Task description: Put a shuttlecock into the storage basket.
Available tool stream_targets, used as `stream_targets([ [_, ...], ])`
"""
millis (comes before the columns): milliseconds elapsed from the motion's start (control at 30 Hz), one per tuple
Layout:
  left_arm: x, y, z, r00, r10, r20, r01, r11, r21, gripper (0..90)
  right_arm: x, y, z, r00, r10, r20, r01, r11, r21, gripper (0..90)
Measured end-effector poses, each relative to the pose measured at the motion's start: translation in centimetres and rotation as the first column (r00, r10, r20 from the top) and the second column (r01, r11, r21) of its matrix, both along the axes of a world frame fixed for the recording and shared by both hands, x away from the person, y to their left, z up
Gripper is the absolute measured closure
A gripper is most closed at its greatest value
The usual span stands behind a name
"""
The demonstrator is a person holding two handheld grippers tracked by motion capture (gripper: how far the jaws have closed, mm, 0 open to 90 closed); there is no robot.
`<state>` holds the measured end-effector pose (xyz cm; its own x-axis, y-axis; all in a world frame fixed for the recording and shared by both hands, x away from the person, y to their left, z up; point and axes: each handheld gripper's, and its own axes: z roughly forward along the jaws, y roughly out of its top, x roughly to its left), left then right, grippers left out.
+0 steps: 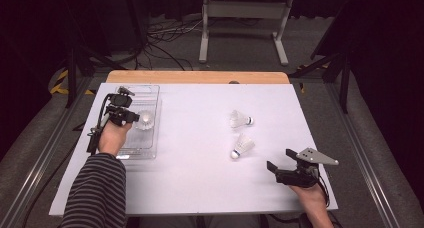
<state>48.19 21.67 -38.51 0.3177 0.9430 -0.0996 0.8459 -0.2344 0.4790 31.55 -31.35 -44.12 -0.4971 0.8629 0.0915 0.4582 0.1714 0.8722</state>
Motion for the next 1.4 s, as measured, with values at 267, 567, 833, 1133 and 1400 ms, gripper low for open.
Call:
stream_targets([
  [267,-0.1,-0.3,0.0,0.9998,-0.021,-0.007,0.021,0.9998,-0.003,76.3,0.0,0.0,0.0,1.0000,-0.002,0.003,0.002,1.000,0.001,10.5],
  [567,-0.4,-0.3,0.2,0.9995,-0.024,-0.022,0.024,0.9995,-0.020,50.5,0.0,0.0,0.0,1.0000,-0.003,0.003,0.003,1.000,-0.005,10.6],
  [833,-0.8,-0.3,0.5,0.9998,-0.011,-0.015,0.011,0.9997,-0.020,40.5,0.0,0.0,0.0,1.0000,-0.001,0.005,0.001,1.000,-0.005,10.6],
  [1133,-1.7,-0.7,1.3,0.9994,-0.022,0.026,0.022,0.9997,-0.005,33.0,-0.1,0.1,0.0,1.0000,-0.001,0.007,0.001,1.000,-0.008,10.6],
  [1400,-2.4,-0.6,1.8,0.9982,-0.030,0.052,0.031,0.9992,-0.024,31.2,-0.1,0.1,0.1,1.0000,-0.001,0.008,0.001,1.000,-0.008,10.6],
])
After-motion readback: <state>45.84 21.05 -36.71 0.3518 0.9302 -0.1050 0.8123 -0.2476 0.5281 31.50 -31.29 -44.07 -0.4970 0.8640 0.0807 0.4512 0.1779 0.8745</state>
